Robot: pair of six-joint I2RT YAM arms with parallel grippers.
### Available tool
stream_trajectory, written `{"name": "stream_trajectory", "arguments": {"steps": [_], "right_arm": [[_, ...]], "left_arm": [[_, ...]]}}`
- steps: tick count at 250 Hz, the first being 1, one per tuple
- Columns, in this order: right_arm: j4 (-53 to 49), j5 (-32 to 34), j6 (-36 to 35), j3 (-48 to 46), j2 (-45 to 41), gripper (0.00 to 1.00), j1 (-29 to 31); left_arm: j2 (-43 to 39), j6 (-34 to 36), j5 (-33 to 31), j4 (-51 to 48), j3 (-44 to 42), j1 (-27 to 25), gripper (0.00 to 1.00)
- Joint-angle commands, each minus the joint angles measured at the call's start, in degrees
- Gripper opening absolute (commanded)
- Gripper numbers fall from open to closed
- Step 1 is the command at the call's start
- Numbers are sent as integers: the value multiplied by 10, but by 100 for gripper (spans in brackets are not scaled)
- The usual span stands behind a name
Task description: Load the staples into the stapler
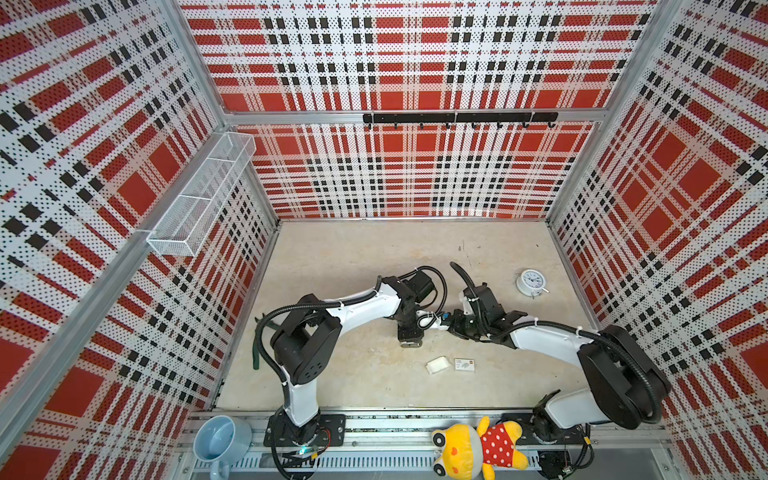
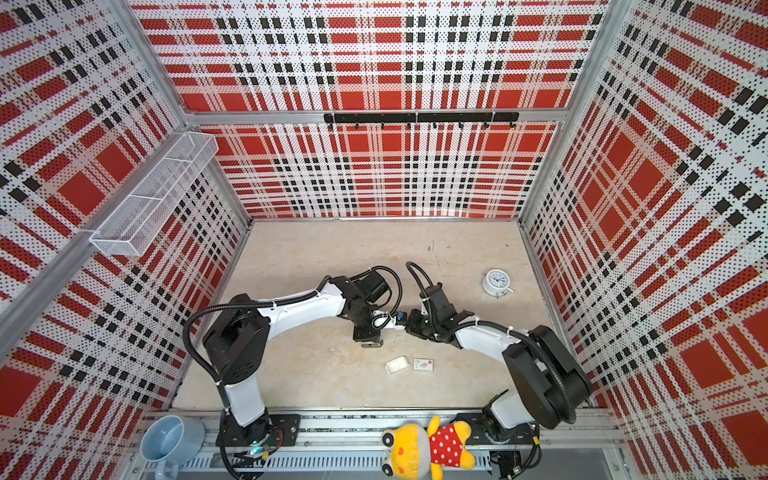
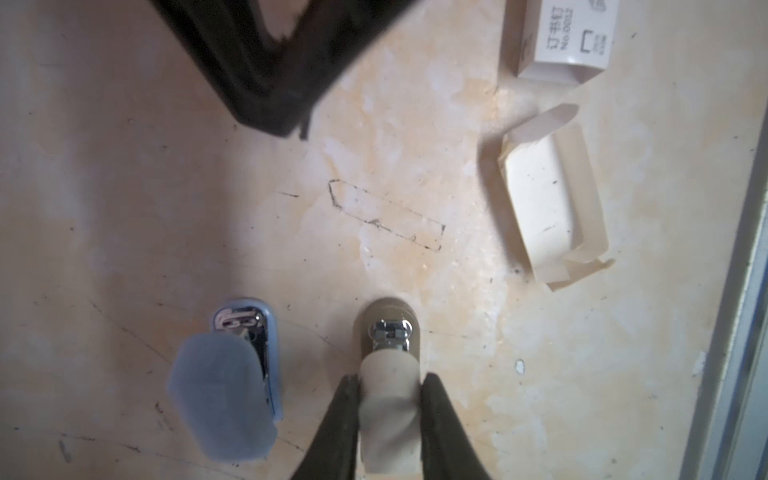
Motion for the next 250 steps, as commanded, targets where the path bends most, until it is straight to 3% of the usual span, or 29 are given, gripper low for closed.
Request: {"name": "stream_trajectory", "arguments": {"steps": [1,97,250], "right_arm": [[-53,19,-28,3,-37,15,-23],[-131,22,-68,-8,-134,14,-74],[-141,13,-76,-33,-171,14,-95]], "left_arm": [[22,-5,-30,-16,8,-10,18],[76,-14,-86,-39,43,-38,18],[130,-26,-148,-46,59,-66,17]]}}
